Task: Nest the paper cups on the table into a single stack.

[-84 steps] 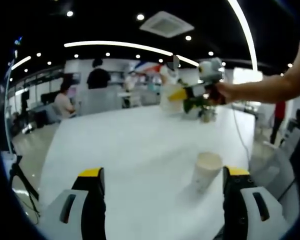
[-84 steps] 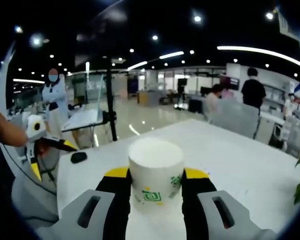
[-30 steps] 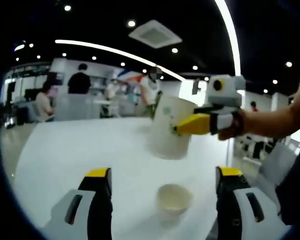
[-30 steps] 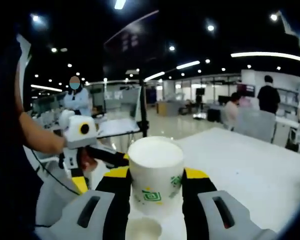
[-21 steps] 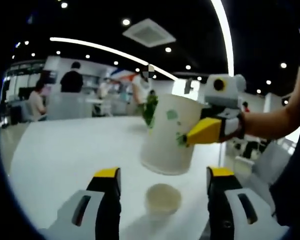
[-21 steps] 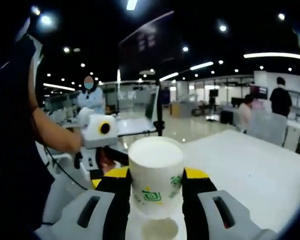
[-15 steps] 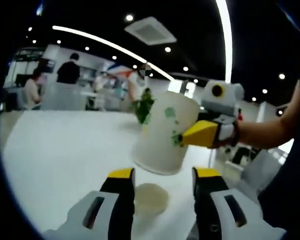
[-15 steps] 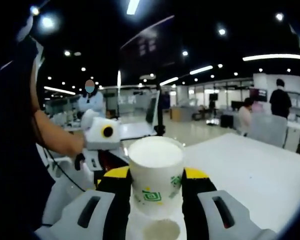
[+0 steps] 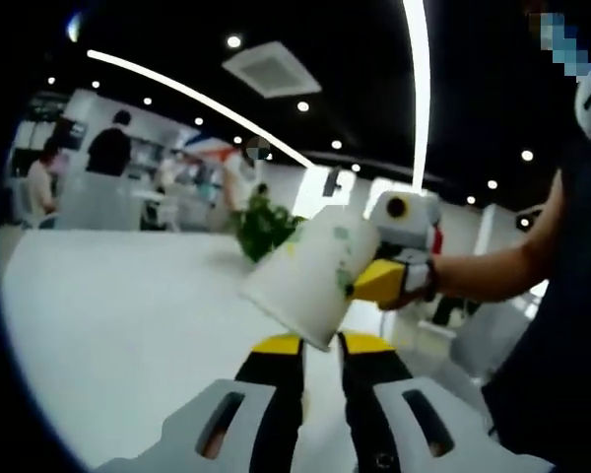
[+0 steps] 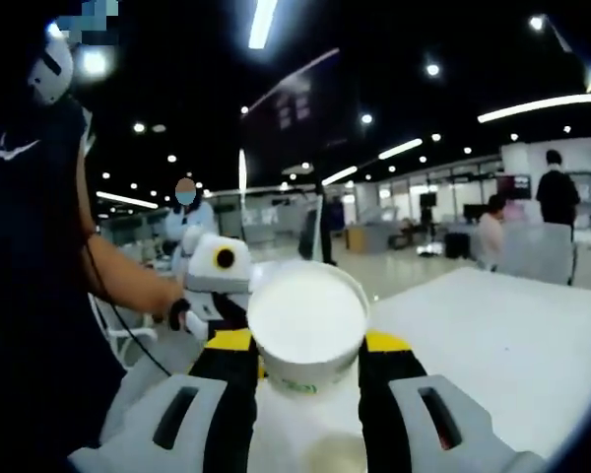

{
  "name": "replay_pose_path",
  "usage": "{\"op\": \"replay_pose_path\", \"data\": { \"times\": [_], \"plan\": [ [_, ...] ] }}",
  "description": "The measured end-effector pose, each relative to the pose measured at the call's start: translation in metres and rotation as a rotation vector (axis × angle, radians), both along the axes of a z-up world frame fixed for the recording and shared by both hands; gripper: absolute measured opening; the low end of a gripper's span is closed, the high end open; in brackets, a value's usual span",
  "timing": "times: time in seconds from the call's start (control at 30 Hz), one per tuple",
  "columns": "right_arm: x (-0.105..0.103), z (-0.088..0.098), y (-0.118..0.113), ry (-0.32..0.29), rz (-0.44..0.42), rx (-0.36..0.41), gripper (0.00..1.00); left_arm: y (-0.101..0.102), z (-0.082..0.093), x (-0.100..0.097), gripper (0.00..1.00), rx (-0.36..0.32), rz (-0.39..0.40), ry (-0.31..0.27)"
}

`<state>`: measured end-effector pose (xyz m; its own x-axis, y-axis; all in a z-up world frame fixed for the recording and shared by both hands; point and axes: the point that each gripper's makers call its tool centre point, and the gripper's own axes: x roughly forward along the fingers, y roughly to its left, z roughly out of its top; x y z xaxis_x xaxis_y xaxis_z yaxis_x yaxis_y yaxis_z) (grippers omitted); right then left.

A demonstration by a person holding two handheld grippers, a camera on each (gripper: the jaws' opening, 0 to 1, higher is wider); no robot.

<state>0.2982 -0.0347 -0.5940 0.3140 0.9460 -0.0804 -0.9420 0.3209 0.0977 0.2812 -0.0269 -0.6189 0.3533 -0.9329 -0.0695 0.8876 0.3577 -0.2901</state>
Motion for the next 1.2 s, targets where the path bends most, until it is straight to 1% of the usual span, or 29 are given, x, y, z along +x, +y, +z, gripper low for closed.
{"op": "replay_pose_path", "data": {
  "times": [0.17, 0.27, 0.37, 0.43, 0.5, 0.63, 0.67, 0.8, 0.87, 0.93, 1.1, 1.2],
  "plan": [
    [-0.002, 0.001, -0.001, 0.001, 0.011, 0.005, 0.37, -0.001, 0.006, -0.003, 0.09, 0.009, -0.038, -0.014],
    [-0.005, -0.001, -0.002, 0.005, 0.025, -0.006, 0.37, -0.002, 0.008, -0.007, 0.05, 0.036, -0.083, -0.038],
    [-0.009, -0.004, -0.001, 0.008, 0.045, -0.028, 0.38, -0.004, 0.008, -0.016, 0.01, 0.092, -0.164, -0.064],
    [-0.011, -0.006, -0.001, 0.013, 0.054, -0.040, 0.40, -0.007, 0.009, -0.020, 0.00, 0.107, -0.197, -0.070],
    [-0.012, -0.009, -0.001, 0.023, 0.057, -0.061, 0.40, -0.007, 0.008, -0.020, 0.00, 0.129, -0.212, -0.070],
    [-0.010, -0.006, -0.002, 0.035, 0.052, -0.056, 0.47, -0.005, 0.005, -0.018, 0.00, 0.163, -0.226, -0.071],
    [-0.009, -0.003, -0.004, 0.035, 0.048, -0.051, 0.47, -0.004, 0.002, -0.018, 0.00, 0.187, -0.236, -0.072],
    [-0.008, 0.001, -0.004, 0.029, 0.051, -0.045, 0.45, -0.004, -0.001, -0.017, 0.00, 0.223, -0.254, -0.077],
    [-0.004, 0.000, -0.007, 0.023, 0.037, -0.047, 0.41, -0.003, 0.001, -0.015, 0.00, 0.219, -0.254, -0.074],
    [-0.003, 0.001, -0.010, 0.033, 0.032, -0.025, 0.41, -0.003, 0.003, -0.013, 0.00, 0.211, -0.243, -0.075],
    [0.000, 0.000, -0.013, 0.043, 0.021, -0.010, 0.40, -0.003, 0.006, -0.007, 0.02, 0.195, -0.224, -0.062],
    [0.002, -0.002, -0.016, 0.052, 0.018, -0.005, 0.39, -0.002, 0.013, -0.003, 0.03, 0.153, -0.208, -0.045]
  ]
}}
